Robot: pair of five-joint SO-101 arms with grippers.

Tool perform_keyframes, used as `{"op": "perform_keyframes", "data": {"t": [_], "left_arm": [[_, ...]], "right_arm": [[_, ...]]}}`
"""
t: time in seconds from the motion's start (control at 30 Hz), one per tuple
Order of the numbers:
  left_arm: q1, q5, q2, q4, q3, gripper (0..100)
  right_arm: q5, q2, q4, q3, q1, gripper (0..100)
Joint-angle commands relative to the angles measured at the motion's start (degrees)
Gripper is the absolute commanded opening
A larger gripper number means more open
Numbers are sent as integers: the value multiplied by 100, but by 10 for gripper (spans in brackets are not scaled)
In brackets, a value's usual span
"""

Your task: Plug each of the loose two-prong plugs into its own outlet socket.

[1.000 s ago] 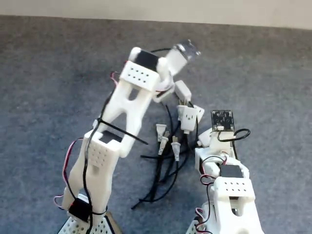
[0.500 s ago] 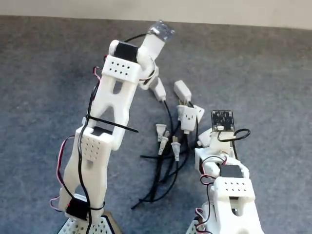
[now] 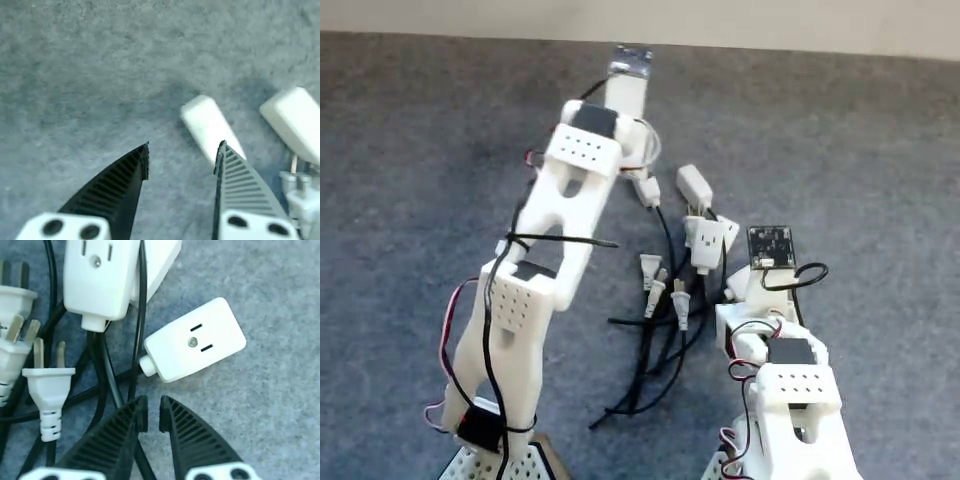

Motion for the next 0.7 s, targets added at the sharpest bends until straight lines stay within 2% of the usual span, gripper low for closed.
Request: {"op": "perform_keyframes", "data": {"t": [0.0,0.07,0.2,0.47,0.53,0.63,0.67], "left_arm": [[356,114,-57,-281,40,229],[382,185,-57,-466,48,228],[286,914,207,-870,22,228],[215,941,910,-958,22,224],[127,941,971,-949,22,165],[-40,800,980,-774,13,0],[-75,589,971,-703,4,14]], "right_arm": [[-18,13,-119,-22,-66,57],[-18,13,-119,-22,-66,57],[-18,13,-110,-22,-66,57],[-18,13,-101,-22,-66,57],[-18,13,-101,-22,-66,57],[-18,13,-101,-22,-66,57],[-18,13,-101,-22,-66,57]]}}
